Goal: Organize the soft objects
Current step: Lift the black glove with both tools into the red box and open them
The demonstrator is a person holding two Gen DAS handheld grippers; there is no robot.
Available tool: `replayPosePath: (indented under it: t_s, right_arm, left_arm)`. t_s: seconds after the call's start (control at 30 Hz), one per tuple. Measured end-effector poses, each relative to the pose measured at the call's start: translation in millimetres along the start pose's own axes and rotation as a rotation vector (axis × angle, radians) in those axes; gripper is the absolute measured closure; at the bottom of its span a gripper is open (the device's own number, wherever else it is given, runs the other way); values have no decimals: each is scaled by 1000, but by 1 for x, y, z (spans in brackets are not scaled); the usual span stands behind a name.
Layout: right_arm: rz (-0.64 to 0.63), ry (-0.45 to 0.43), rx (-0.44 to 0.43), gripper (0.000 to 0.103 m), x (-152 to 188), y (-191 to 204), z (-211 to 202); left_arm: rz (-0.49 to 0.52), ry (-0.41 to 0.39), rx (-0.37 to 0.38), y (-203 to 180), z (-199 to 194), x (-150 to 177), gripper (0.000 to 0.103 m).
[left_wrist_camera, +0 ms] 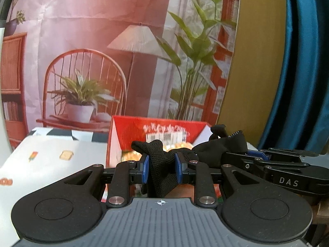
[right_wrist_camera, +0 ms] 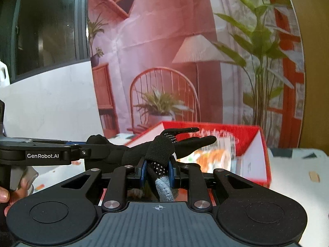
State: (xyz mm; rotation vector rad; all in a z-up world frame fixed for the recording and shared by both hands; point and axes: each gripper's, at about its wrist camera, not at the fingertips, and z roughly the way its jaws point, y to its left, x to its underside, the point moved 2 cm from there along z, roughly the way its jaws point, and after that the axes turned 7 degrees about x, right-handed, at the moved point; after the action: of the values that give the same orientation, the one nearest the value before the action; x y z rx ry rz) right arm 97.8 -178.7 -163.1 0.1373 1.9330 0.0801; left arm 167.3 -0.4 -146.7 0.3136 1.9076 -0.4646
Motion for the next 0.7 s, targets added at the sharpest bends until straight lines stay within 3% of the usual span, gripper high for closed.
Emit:
replayPosePath:
  t_s: [0.33,0.7]
  right_arm:
    - [-1,26,13,85,-43,-19,45]
    - [40,146,88,85,-47,-41,114]
  left_arm:
    - [25,7,-16,8,39,-39,76]
    - [11,144,-41,27,103,-45,76]
